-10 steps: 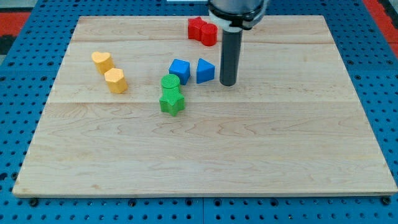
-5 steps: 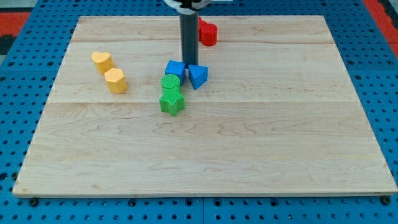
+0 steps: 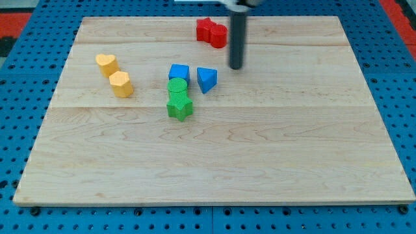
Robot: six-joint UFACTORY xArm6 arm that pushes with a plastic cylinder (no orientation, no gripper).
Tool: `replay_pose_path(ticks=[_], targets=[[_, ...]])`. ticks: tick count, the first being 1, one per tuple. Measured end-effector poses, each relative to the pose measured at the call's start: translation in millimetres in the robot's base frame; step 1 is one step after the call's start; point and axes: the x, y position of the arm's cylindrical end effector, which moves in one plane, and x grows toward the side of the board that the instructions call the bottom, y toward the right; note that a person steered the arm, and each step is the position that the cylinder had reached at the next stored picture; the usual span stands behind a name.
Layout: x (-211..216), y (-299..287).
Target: Place the blue triangle right to the blue cube
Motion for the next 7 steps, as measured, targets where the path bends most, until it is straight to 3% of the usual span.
replay_pose_path(ticks=[1, 2, 3, 5, 7], targets=[[92, -20], [90, -85], [81, -100], [40, -95], [38, -62]])
